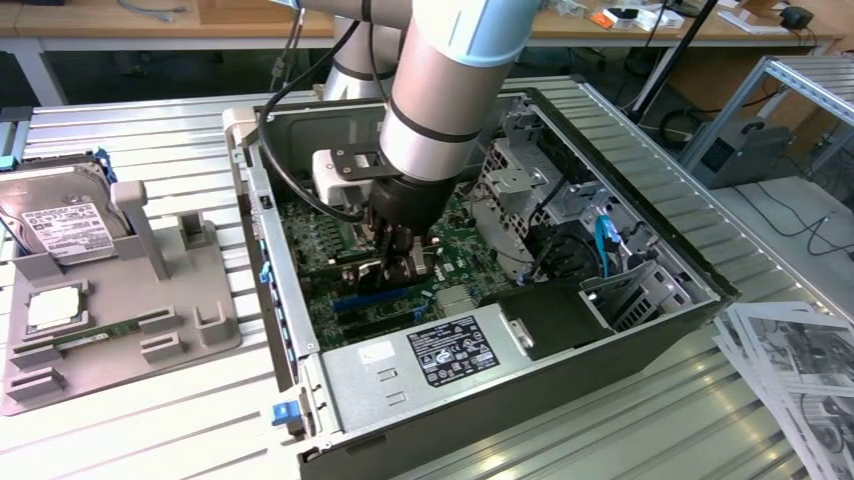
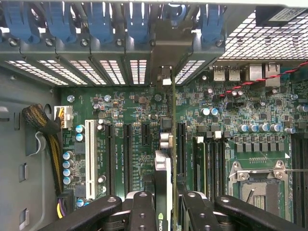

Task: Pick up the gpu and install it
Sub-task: 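Insert the gpu into the slot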

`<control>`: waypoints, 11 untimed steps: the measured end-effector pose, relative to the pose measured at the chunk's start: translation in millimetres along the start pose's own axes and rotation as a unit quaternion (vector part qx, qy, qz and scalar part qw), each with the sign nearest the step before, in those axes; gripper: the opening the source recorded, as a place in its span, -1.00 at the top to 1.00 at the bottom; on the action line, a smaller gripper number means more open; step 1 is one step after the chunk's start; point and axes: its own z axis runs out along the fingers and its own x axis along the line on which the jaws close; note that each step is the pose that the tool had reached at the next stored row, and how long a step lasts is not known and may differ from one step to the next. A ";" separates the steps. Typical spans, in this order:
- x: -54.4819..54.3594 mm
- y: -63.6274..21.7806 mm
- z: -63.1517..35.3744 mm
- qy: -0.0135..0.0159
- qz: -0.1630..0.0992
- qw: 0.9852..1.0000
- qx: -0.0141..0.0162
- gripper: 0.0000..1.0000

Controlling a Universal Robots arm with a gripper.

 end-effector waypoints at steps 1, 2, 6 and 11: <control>0.0 0.0 0.0 0.000 0.000 1.000 0.000 0.47; 0.0 0.1 0.0 0.000 0.000 1.000 0.000 0.47; 0.0 0.1 0.5 0.000 0.000 1.000 -0.003 0.47; 0.1 0.2 0.4 0.000 0.000 1.000 -0.006 0.47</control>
